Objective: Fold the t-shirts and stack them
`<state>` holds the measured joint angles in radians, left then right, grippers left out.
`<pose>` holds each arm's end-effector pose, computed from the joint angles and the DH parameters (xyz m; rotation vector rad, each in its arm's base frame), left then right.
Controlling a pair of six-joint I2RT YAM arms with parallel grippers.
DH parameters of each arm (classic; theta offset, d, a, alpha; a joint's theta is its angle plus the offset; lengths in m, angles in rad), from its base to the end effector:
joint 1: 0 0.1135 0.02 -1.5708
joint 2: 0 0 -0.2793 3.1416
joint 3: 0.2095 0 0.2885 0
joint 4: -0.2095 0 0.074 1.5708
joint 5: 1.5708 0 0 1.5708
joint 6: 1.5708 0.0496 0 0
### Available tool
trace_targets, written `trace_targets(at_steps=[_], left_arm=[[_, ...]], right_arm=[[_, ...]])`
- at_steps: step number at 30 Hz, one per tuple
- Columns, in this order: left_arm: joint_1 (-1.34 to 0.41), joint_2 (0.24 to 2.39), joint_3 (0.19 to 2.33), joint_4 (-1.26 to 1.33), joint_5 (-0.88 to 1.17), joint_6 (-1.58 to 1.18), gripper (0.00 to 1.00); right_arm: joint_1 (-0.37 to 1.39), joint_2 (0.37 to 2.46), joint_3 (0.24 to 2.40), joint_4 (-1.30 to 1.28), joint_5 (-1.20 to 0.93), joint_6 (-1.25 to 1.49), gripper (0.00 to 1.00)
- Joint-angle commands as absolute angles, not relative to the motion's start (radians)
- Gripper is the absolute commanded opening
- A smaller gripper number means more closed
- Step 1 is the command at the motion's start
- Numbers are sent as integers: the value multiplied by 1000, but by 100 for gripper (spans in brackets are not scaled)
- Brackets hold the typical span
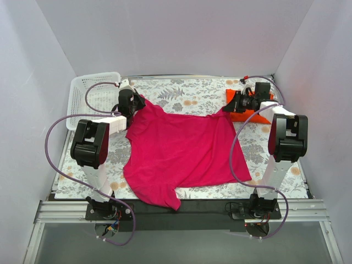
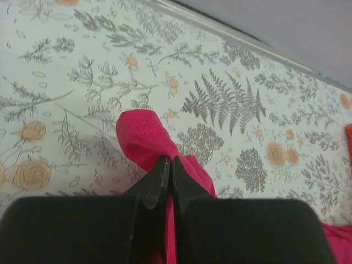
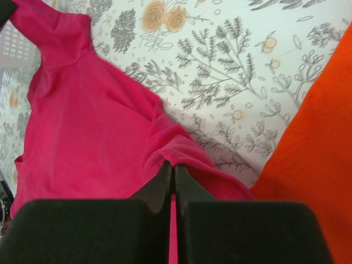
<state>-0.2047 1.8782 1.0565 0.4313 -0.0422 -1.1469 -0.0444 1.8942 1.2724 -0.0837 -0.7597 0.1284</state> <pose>0.4458 -0.0904 0.1669 -0.9601 1.8210 -0.8286 0.4579 0.0138 0.1914 -0.2102 2.1845 0.9027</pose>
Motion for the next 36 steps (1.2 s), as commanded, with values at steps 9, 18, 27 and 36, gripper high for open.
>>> trace_targets(at_steps=[9, 18, 27, 36], left_arm=[[-198, 1951, 1344, 407, -12, -1089, 38], [-198, 1698, 1309, 209, 129, -1051, 64], [-199, 1164, 967, -302, 281, -1332, 64], [-235, 1029, 732, -863, 212, -1644, 50]], right_arm=[[-41, 1999, 1575, -47, -603, 184, 60], [-60, 1628, 1336, -314, -648, -491, 78], [-63, 1209, 849, -851, -585, -1480, 78], [-63, 1088, 733, -969, -557, -1516, 75]])
